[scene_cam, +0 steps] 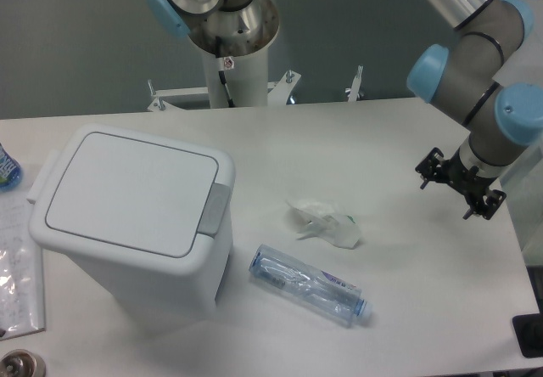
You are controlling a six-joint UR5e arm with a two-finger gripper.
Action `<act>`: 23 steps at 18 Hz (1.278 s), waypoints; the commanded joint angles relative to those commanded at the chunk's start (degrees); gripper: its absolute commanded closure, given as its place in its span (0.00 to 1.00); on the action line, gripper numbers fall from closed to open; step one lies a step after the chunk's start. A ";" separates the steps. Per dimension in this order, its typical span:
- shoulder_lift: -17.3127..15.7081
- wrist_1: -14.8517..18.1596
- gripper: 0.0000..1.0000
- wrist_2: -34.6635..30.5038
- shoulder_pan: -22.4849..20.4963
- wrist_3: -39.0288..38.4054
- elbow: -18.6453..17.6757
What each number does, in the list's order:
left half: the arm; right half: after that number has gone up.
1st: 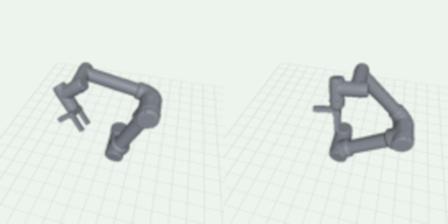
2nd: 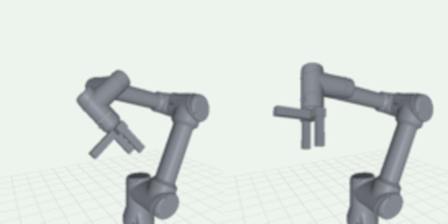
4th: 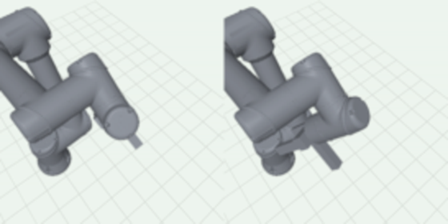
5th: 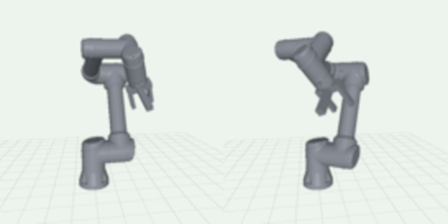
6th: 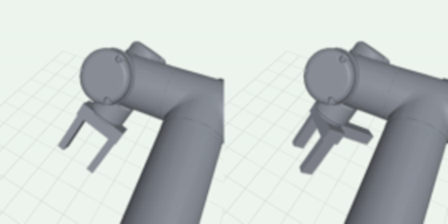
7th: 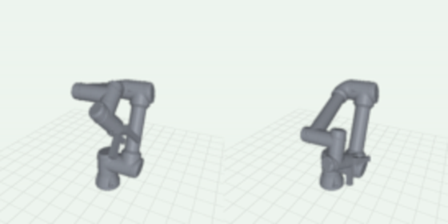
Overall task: Open the trash can
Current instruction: 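Move the gripper from its raised pose toward the white trash can, then swing the open gripper over the tissue to the trash can lid's tab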
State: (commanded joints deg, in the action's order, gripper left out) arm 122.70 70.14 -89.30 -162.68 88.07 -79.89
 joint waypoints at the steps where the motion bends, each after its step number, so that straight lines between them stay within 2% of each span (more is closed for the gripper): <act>1: -0.09 0.00 0.00 0.00 0.00 -0.09 0.00; 6: -0.52 0.17 0.00 0.53 0.52 -0.44 0.00; 8: -0.70 0.79 0.00 0.62 2.10 -0.96 -0.09; 11: -1.75 3.94 0.00 1.75 3.77 -3.41 0.09; 12: -2.45 4.83 0.00 3.93 3.87 -6.04 0.18; 16: -2.64 4.92 0.00 8.96 5.27 -11.85 0.70; 20: -2.64 6.32 0.00 14.84 6.24 -18.97 3.25; 23: -2.64 7.82 0.00 17.31 6.59 -20.91 4.74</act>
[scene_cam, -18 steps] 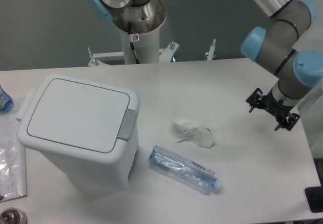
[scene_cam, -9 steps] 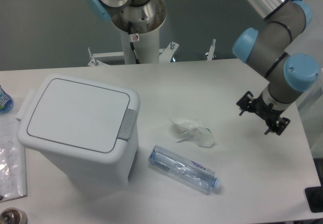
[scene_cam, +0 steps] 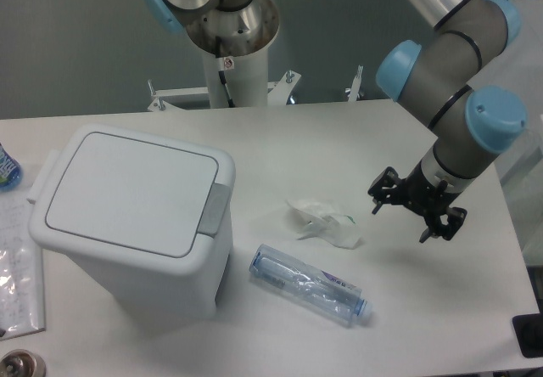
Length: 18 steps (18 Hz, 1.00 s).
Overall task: Open the trash can
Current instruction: 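Swing the open gripper over the tissue to the trash can lid's tab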
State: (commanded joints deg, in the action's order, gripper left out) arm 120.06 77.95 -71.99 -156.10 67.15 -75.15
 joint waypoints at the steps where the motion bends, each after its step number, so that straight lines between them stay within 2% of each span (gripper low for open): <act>1: -0.09 0.79 0.00 0.35 0.70 -0.52 0.79; 4: -0.09 2.20 0.00 0.79 2.72 -4.65 3.08; 7: -0.17 2.20 0.00 5.00 3.52 -9.39 3.61; 9: -1.40 2.38 0.00 7.12 3.52 -12.21 3.78; 14: -2.28 2.56 0.00 8.27 5.71 -12.48 3.70; 16: -4.30 2.55 0.00 8.27 6.59 -12.48 3.61; 18: -4.66 2.55 0.00 8.35 7.64 -12.57 3.35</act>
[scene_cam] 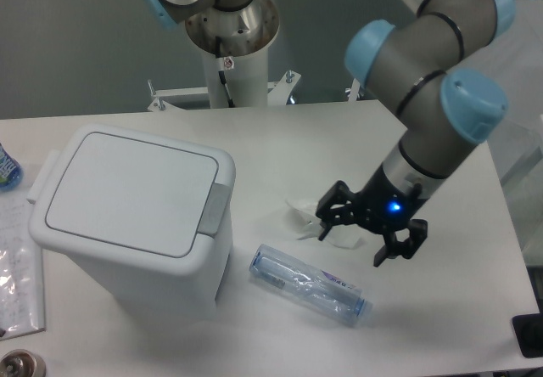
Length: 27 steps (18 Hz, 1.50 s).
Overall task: Open the trash can
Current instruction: 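Swing the open gripper over the tissue to the trash can lid's tab, then push up on the lid tab with the gripper finger to flip it open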
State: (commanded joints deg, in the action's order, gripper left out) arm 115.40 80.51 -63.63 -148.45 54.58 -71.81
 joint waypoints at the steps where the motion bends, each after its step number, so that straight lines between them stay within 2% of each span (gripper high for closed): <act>1: -0.09 0.00 0.00 0.44 0.62 -0.52 0.00; 9: -2.81 -0.88 0.00 7.55 2.20 -7.91 0.88; 13: -4.48 -0.88 0.00 8.96 3.51 -10.36 0.79; 18: -6.15 -0.88 0.00 8.88 5.45 -10.90 -0.96; 21: -7.38 -1.23 0.00 8.61 5.54 -10.11 -3.68; 23: -8.08 -2.63 0.00 8.53 5.54 -10.11 -5.18; 27: -8.09 -7.64 0.00 8.44 5.89 -10.72 -7.56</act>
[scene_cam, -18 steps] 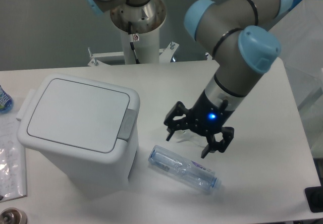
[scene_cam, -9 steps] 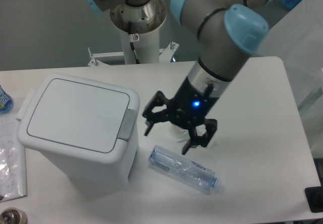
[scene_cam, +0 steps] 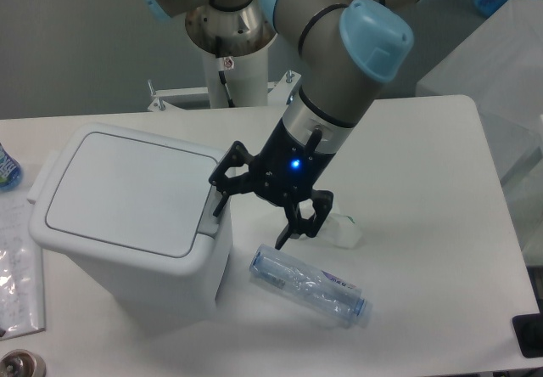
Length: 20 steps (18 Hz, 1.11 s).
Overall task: Open the trash can
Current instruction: 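Push up on the lid tab with the gripper finger to flip it open, then pull the gripper back away from the opened trash can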
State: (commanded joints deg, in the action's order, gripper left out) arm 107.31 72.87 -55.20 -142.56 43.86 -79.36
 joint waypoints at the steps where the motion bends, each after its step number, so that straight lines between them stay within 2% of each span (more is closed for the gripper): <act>1: 0.00 -0.36 0.00 0.00 0.00 0.00 -0.18; 6: 0.09 -0.36 0.00 0.00 0.00 0.00 -0.18; 12: -0.09 -0.62 0.00 0.26 -1.05 0.52 1.58; 17: 0.79 -8.35 0.00 -0.09 -5.00 0.88 0.53; 20: 3.42 -9.24 0.00 -0.09 -8.42 4.90 0.44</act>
State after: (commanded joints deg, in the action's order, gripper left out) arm 110.73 63.63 -55.28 -150.98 48.76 -78.93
